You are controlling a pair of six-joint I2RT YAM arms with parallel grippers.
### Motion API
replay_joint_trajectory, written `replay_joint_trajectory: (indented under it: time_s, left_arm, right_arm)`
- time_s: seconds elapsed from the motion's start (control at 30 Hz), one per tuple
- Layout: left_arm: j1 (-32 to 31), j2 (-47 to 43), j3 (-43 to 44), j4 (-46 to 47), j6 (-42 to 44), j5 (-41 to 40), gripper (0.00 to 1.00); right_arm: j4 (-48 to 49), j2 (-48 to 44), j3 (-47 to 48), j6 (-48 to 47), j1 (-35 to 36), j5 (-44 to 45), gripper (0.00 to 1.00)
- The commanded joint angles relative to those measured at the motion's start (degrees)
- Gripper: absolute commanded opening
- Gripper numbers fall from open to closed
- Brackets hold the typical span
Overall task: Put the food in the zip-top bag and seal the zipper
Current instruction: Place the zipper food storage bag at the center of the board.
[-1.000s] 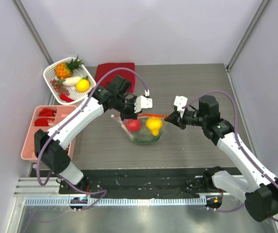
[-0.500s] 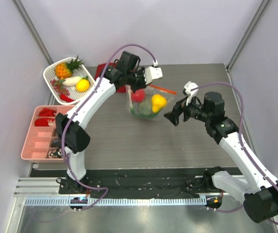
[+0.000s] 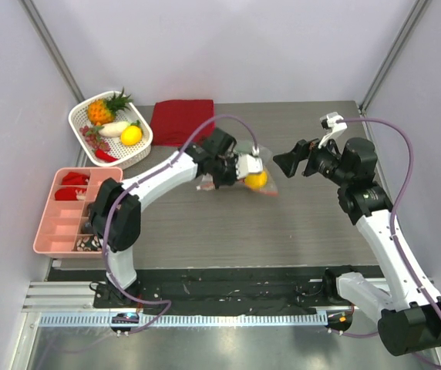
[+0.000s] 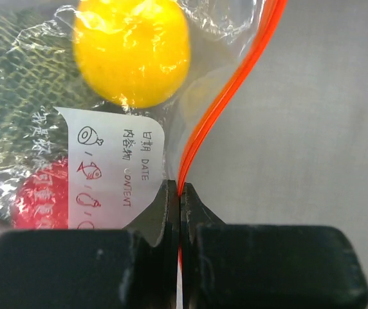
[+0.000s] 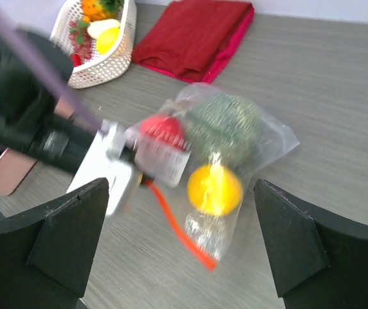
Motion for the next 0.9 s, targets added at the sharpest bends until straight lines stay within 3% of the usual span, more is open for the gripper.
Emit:
replay_joint_trajectory:
  time_s: [0.0,0.17,0.27,0.3,0.37,0.4,0.47,0.5,0.6,0.77,0.87]
  left_arm:
    - [-5.63,-6.43,-5.09,4.34,-5.80,0.84,0.00]
    - [-8.81,-8.45,-9.66,5.13,-16.69,1.10,0.04]
    - [-9.16,-9.51,-11.33,4.87,-21.44,2.24,0.26]
    - [-9.16,-9.86,-11.51,4.34,-21.98,2.77,0.42]
    - [-9.08,-11.70,-11.51,3.20,-23.13,3.30,0.57]
    - [-8.99,-12.75,-11.25,3.02,-24.26,3.04,0.69]
    - [-8.12,-16.09,-10.11,2.14,-25.06,3.91,0.80]
    - [-7.24,-17.15,-9.67,2.23,-27.85,4.52,0.99]
    - [-1.89,-20.05,-6.42,-0.22,-33.91,9.96,1.00]
    - [14.98,-21.90,1.84,-10.48,-41.40,19.10,1.00]
    - [23.95,-22.95,4.13,-16.73,-41.59,17.90,1.00]
  right_arm:
    - [-2.62,-1.08,-1.31,2.99,-1.54,1.23,1.00]
    - [-5.17,-1.43,-2.62,2.11,-2.95,2.37,1.00]
    - [-6.41,-2.14,-3.94,1.59,-3.38,2.81,1.00]
    - [-6.76,-2.66,-4.64,1.59,-3.56,2.99,1.00]
    - [-7.37,-3.19,-5.00,1.76,-4.17,2.90,1.00]
    - [-7.99,-3.45,-4.91,2.02,-4.44,2.90,1.00]
    - [-8.87,-4.25,-4.74,2.29,-5.05,2.90,1.00]
    - [-9.05,-4.42,-4.30,2.46,-5.23,2.90,1.00]
    - [-9.84,-4.60,-3.25,3.34,-6.02,2.29,1.00]
    - [-12.65,-5.30,-2.01,3.08,-8.83,2.64,1.00]
    - [-15.02,-4.34,-1.92,3.25,-9.36,1.94,1.00]
